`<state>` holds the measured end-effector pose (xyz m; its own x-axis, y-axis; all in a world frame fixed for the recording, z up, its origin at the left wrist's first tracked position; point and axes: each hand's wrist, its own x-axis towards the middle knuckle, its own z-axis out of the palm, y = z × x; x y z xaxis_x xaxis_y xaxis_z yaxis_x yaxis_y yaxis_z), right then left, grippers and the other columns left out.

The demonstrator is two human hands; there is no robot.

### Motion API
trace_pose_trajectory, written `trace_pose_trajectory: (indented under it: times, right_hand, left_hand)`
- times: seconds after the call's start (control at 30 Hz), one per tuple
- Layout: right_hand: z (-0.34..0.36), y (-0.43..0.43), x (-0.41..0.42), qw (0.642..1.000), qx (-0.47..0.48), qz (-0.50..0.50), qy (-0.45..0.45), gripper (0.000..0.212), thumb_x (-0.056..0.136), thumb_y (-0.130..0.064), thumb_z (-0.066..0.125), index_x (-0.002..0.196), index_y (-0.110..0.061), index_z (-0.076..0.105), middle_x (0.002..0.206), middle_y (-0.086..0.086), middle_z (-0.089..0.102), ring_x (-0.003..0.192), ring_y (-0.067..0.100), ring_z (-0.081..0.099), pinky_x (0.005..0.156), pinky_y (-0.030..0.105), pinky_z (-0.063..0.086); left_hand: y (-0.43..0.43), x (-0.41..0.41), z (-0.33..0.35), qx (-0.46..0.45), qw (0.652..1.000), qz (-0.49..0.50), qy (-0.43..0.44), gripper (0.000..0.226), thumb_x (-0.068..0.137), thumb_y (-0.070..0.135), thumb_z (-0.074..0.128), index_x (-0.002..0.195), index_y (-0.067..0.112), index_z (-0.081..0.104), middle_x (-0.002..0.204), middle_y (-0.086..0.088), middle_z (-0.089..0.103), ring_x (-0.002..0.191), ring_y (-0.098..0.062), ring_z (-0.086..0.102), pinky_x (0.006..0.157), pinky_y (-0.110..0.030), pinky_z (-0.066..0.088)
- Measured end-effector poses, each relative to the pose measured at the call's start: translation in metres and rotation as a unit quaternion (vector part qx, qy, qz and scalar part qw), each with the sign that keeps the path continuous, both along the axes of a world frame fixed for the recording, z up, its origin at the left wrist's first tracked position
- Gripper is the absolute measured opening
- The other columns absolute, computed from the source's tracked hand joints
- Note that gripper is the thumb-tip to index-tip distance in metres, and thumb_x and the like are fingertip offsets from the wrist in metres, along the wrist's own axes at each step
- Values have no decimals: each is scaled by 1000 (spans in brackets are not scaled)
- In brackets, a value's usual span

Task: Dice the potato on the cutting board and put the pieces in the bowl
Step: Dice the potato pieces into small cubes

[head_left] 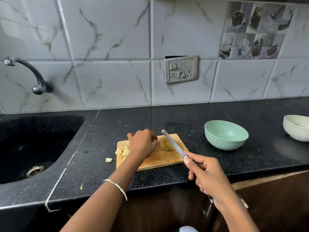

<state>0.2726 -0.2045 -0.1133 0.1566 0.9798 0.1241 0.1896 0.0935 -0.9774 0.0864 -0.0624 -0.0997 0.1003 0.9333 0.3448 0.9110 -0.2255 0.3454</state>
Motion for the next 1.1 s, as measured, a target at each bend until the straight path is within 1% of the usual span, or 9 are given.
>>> trace_pose_trajectory:
  times: [0.33,0.53,0.63,0.73,0.8,0.87,0.97,1.03,1.1]
  right_hand:
    - [-2,0,-5,1000,-1,2,-12,28,98,-23,65,125,-30,70,57,-8,62,40,1,44,41,11,35]
    - [-6,2,-12,998,3,1,-56,30,98,-25,65,127,-27,70,54,-12,62,41,2,47,44,12,36]
    - [-9,4,-18,994,13,-6,-108,29,98,-28,65,126,-30,70,56,-15,64,46,3,56,52,11,41]
    - [-11,8,-25,984,16,-30,-176,28,98,-36,62,125,-37,70,66,-19,67,62,6,68,68,20,50]
    - [-16,11,-31,972,15,-42,-230,31,99,-43,56,129,-45,65,82,-17,72,80,10,70,83,32,54]
    - [-18,14,-38,961,13,-43,-272,35,100,-48,49,134,-51,57,100,-14,74,92,17,69,92,37,51]
    - [-13,13,-46,947,10,-43,-317,35,102,-48,44,136,-51,55,112,-11,73,88,19,68,81,34,50]
    - [-7,12,-50,938,3,-40,-343,35,104,-44,44,137,-46,56,120,-13,70,88,19,67,70,30,43]
    - [-3,11,-53,933,-6,-36,-358,37,105,-43,44,140,-47,53,122,-10,69,96,21,66,71,32,43]
  left_hand:
    - [1,-2,-8,5,999,22,-34,12,82,36,61,83,30,71,82,13,69,91,-13,62,91,-41,29]
    - [-3,-20,-2,-34,997,65,31,10,81,37,65,75,29,66,78,9,66,101,-20,59,93,-44,30]
    - [-4,-24,2,-71,995,66,33,15,80,41,71,75,30,63,82,9,68,106,-21,58,98,-48,32]
    - [-1,-25,3,-75,996,55,12,13,82,43,72,90,34,68,93,9,71,112,-21,58,102,-52,31]
    - [-1,-25,1,-74,996,43,10,18,84,44,71,99,35,70,95,10,72,111,-19,59,101,-51,31]
    - [-1,-23,0,-64,997,37,6,16,85,43,71,99,36,72,94,10,72,109,-18,60,99,-50,31]
    - [-3,-21,-2,-55,998,35,1,12,86,40,71,96,36,74,91,11,72,109,-18,58,96,-47,31]
    - [-4,-21,-3,-53,998,34,-2,11,87,37,70,97,36,75,96,11,72,112,-19,56,95,-46,30]
    - [-5,-21,-4,-48,998,34,-5,12,87,34,70,97,38,74,101,11,71,115,-20,53,94,-45,29]
